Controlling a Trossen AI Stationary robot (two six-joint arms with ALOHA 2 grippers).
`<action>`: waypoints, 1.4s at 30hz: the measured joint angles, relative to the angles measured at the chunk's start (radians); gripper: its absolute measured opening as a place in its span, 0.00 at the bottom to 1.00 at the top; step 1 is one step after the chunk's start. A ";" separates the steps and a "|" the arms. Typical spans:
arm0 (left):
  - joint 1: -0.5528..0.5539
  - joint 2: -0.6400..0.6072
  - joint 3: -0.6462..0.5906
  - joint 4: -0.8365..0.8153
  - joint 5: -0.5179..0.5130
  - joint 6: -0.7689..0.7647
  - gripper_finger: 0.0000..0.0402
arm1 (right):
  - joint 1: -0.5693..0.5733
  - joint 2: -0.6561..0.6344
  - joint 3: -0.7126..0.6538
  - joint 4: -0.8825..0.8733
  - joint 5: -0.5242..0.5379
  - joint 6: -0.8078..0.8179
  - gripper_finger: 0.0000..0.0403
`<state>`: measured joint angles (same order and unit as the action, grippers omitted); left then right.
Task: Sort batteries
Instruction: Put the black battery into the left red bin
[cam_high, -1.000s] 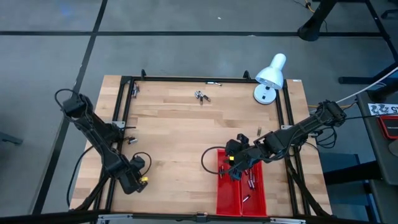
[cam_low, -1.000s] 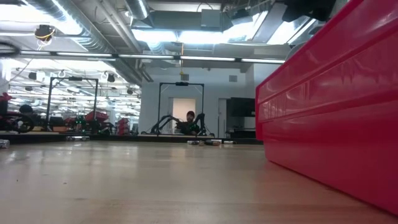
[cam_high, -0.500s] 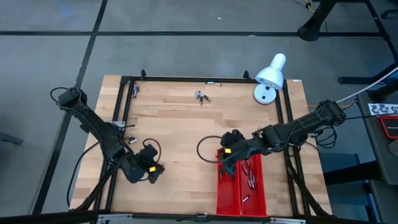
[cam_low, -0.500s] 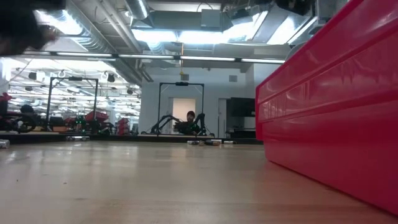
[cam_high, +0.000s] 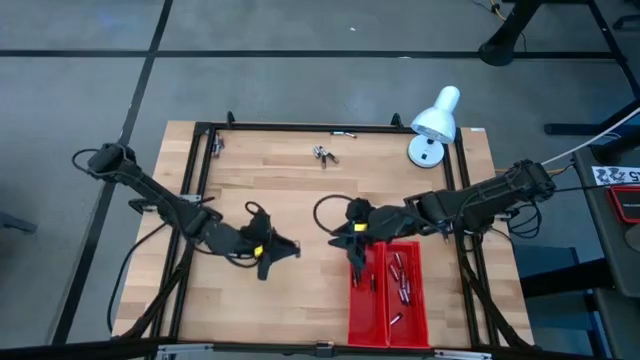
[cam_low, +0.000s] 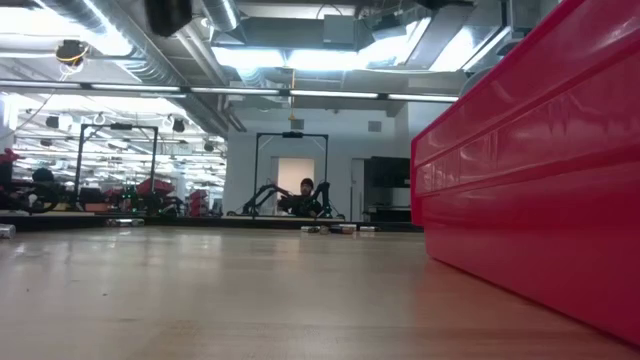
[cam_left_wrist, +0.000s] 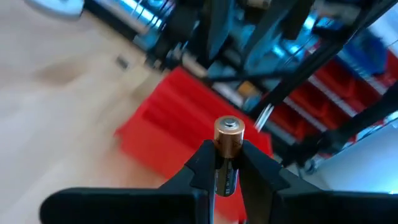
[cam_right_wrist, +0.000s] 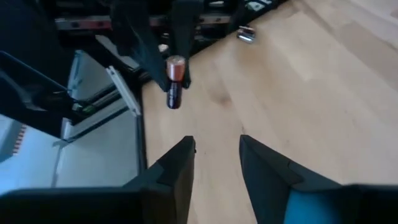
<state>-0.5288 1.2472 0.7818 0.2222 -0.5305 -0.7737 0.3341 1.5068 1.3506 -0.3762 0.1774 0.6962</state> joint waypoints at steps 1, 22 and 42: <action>0.013 0.000 0.000 0.029 0.009 0.022 0.10 | -0.005 0.004 0.000 0.017 -0.017 0.003 0.34; 0.158 0.033 0.001 0.421 0.120 0.198 0.10 | -0.071 0.050 0.000 0.290 -0.044 -0.148 0.73; 0.165 0.033 0.001 0.384 0.108 0.198 0.12 | -0.081 0.052 0.000 0.316 0.017 -0.152 0.22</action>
<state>-0.3641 1.2804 0.7826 0.6066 -0.4222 -0.5752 0.2531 1.5589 1.3502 -0.0600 0.1945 0.5438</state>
